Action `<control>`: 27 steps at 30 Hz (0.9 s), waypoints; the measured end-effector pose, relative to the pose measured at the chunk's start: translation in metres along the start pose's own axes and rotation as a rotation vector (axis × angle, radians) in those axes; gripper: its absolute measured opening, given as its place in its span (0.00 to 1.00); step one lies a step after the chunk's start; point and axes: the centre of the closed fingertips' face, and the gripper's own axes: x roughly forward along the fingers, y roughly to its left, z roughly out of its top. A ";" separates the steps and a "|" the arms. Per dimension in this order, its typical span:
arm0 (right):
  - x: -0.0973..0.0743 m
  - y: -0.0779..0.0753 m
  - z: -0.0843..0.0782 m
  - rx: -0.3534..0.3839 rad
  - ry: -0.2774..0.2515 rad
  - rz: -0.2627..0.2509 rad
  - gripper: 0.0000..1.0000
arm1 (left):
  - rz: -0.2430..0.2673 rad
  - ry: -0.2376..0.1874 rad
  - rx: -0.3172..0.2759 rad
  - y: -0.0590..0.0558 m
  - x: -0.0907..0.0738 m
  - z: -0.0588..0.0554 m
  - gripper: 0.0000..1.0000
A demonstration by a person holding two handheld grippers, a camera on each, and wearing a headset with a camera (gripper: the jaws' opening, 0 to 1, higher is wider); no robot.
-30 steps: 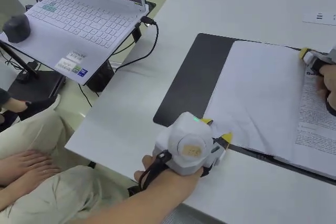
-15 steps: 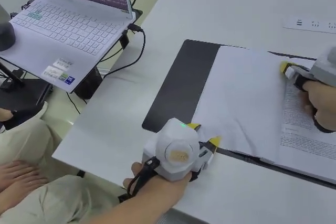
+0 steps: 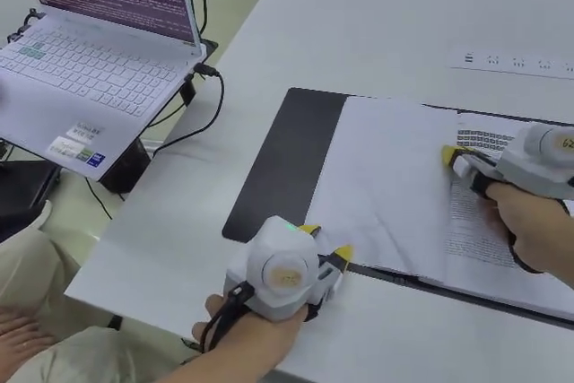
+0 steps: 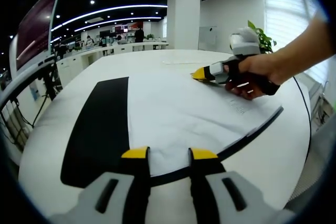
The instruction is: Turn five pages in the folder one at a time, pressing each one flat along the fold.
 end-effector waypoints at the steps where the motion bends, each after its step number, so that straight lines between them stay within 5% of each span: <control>1: -0.002 0.000 -0.001 0.001 -0.001 0.002 0.00 | 0.000 -0.001 0.000 0.000 0.000 0.000 0.28; 27: -0.052 0.027 -0.044 0.042 0.019 0.043 0.00 | 0.001 0.003 -0.002 0.000 -0.002 0.001 0.28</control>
